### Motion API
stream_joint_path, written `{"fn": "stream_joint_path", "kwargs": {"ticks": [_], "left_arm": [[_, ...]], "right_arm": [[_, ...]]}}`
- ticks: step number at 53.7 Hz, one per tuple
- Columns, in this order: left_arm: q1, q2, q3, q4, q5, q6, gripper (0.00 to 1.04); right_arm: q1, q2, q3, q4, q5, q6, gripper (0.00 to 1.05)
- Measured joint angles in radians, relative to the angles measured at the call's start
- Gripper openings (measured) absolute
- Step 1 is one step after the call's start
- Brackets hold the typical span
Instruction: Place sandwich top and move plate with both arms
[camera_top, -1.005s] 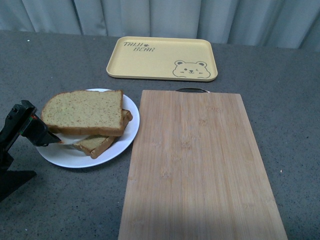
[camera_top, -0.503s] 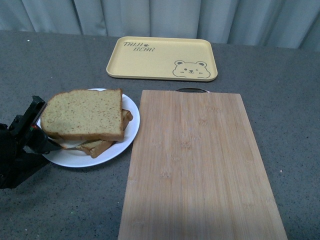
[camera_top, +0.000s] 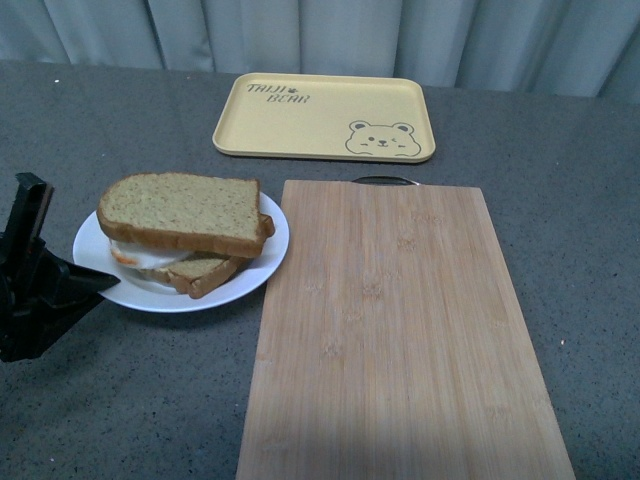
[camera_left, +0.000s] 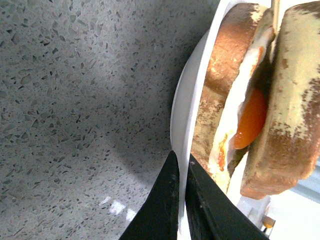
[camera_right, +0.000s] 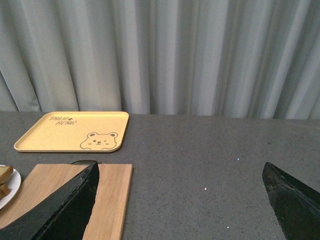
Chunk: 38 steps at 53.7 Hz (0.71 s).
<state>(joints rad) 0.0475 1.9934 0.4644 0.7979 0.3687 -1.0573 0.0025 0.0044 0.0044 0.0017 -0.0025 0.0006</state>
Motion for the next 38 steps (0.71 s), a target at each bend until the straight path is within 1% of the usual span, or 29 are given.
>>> {"fn": "stream_joint_path", "kwargs": {"ticks": [6, 13, 16, 19, 23, 26, 33, 38], "left_arm": [[0.011, 0.0, -0.046, 0.152, 0.031, -0.079, 0.04], [0.017, 0.0, -0.071, 0.377, 0.074, -0.203, 0.04], [0.011, 0.0, -0.062, 0.439, 0.084, -0.238, 0.04], [-0.001, 0.0, -0.038, 0.461, 0.082, -0.262, 0.04], [-0.021, 0.0, 0.002, 0.434, 0.068, -0.273, 0.04], [-0.043, 0.009, 0.053, 0.383, 0.052, -0.276, 0.04], [-0.114, 0.106, 0.306, 0.195, 0.01, -0.273, 0.04], [-0.142, 0.169, 0.484, 0.076, -0.001, -0.267, 0.04]], "right_arm": [[0.0, 0.0, 0.0, 0.0, 0.0, 0.0, 0.95], [0.0, 0.0, 0.0, 0.0, 0.0, 0.0, 0.95], [0.0, 0.0, 0.0, 0.0, 0.0, 0.0, 0.95], [0.0, 0.0, 0.0, 0.0, 0.0, 0.0, 0.95], [0.0, 0.0, 0.0, 0.0, 0.0, 0.0, 0.95], [0.0, 0.0, 0.0, 0.0, 0.0, 0.0, 0.95], [0.0, 0.0, 0.0, 0.0, 0.0, 0.0, 0.95], [0.0, 0.0, 0.0, 0.0, 0.0, 0.0, 0.95]]}}
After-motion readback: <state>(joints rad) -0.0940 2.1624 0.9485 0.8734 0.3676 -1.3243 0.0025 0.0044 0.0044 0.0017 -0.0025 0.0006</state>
